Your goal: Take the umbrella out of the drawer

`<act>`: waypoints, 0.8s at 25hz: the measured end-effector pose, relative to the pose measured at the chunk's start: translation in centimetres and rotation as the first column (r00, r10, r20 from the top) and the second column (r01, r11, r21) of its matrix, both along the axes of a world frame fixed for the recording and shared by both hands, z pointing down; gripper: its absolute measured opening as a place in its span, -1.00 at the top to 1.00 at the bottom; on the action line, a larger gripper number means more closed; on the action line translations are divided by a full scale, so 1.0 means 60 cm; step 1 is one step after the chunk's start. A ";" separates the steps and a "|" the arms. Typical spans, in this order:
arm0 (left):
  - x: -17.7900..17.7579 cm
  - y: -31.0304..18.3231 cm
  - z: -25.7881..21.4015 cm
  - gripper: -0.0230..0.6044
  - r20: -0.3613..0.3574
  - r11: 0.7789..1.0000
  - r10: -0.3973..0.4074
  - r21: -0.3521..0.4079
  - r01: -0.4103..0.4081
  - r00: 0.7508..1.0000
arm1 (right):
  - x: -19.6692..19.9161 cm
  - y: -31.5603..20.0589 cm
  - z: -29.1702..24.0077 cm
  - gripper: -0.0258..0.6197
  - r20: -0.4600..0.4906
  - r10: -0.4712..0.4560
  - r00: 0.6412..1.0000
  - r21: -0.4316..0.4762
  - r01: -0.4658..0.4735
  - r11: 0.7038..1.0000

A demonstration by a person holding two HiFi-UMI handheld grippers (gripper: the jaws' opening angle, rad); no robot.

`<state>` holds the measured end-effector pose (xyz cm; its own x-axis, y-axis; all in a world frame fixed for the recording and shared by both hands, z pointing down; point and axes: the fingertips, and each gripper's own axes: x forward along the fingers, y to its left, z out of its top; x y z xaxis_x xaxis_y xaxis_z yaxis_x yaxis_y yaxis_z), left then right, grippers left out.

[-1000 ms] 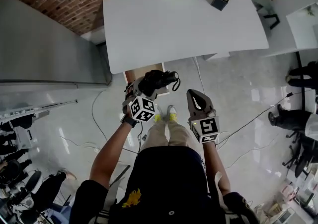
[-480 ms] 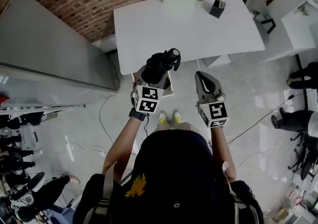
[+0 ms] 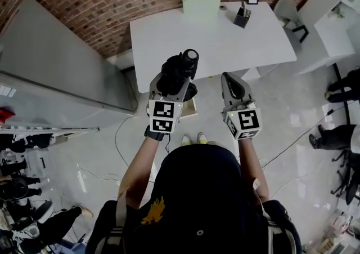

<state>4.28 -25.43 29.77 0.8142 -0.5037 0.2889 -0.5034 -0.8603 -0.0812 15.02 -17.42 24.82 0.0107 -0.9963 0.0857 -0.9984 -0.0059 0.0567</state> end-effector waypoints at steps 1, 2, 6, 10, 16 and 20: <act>0.003 0.004 -0.013 0.01 -0.007 1.000 0.009 0.020 -0.009 1.000 | 0.002 -0.003 -0.005 0.84 -0.003 0.002 1.000 0.005 -0.002 1.000; 0.005 0.007 -0.024 0.01 -0.014 0.999 0.017 0.035 -0.017 1.000 | 0.003 -0.005 -0.008 0.84 -0.008 0.001 1.000 0.008 -0.001 1.000; 0.012 0.006 -0.056 0.01 -0.073 0.999 0.023 0.044 -0.020 0.997 | 0.013 -0.010 -0.018 0.84 -0.017 0.012 1.000 0.024 -0.011 1.000; 0.023 0.008 -0.071 0.01 -0.120 0.999 0.012 0.035 -0.008 0.993 | 0.026 -0.009 -0.031 0.84 -0.010 0.017 1.000 0.038 -0.016 0.999; 0.027 0.008 -0.070 0.01 -0.125 0.999 0.006 0.040 -0.001 0.992 | 0.025 -0.016 -0.031 0.84 -0.030 0.002 1.000 0.035 -0.001 0.999; 0.026 0.002 -0.068 0.01 -0.126 1.000 -0.002 0.030 0.005 0.992 | 0.017 -0.023 -0.030 0.84 -0.043 -0.013 0.999 0.025 0.014 1.000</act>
<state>5.82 -25.28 25.71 0.8413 -0.5135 0.1689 -0.5143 -0.8566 -0.0425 16.03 -18.78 23.04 0.0006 -0.9982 0.0604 -0.9950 0.0054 0.0999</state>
